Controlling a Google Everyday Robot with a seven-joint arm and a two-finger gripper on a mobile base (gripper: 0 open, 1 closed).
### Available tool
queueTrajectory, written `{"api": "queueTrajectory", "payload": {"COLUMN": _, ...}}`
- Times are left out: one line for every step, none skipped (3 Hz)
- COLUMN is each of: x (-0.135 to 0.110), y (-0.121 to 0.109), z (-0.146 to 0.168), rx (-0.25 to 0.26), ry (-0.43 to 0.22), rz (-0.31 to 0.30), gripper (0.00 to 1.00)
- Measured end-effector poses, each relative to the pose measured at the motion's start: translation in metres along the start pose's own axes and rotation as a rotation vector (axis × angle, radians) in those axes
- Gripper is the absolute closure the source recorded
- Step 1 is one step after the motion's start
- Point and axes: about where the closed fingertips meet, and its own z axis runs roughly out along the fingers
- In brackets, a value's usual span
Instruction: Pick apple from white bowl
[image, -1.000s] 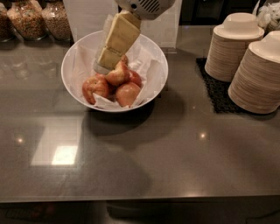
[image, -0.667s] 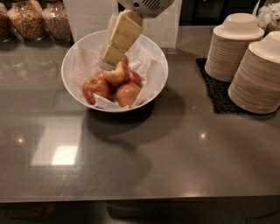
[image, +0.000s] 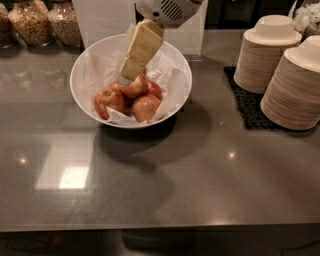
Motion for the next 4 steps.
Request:
{"api": "queueTrajectory", "payload": {"x": 0.043, "y": -0.008, "z": 0.030, "rx": -0.032, "ry": 0.034, "rz": 0.097, "gripper": 0.00}}
{"api": "queueTrajectory", "payload": {"x": 0.043, "y": -0.008, "z": 0.030, "rx": -0.032, "ry": 0.034, "rz": 0.097, "gripper": 0.00}}
{"api": "queueTrajectory", "payload": {"x": 0.041, "y": -0.007, "z": 0.034, "rx": -0.014, "ry": 0.001, "rz": 0.092, "gripper": 0.00}}
{"api": "queueTrajectory", "payload": {"x": 0.061, "y": -0.034, "z": 0.114, "rx": -0.020, "ry": -0.079, "rz": 0.139, "gripper": 0.00}}
